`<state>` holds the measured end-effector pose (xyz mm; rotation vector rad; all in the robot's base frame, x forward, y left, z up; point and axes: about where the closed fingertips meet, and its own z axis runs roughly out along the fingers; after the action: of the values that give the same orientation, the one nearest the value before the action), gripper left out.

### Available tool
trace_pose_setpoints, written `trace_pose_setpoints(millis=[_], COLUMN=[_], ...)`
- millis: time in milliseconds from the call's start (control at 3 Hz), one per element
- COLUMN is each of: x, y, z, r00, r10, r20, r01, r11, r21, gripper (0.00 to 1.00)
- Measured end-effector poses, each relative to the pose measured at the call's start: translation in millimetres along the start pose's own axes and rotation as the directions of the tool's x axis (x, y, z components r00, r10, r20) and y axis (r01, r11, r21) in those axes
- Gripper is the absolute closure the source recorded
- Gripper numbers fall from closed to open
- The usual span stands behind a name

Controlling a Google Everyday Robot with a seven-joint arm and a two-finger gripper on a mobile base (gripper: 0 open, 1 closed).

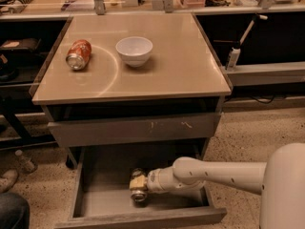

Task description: Place 7up can into middle drawer

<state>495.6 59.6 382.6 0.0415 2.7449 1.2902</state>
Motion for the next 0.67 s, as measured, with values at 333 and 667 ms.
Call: trace_pose_setpoints(millis=[333,667], x=[0.0,0.0], y=[0.0,0.0], z=[0.0,0.0], r00=[1.0,1.0], r10=[0.0,0.0], r20=[0.0,0.0], r01=[0.0,0.0], r11=[1.0,1.0], r21=[0.0,0.0], gripper=[0.81,0.58])
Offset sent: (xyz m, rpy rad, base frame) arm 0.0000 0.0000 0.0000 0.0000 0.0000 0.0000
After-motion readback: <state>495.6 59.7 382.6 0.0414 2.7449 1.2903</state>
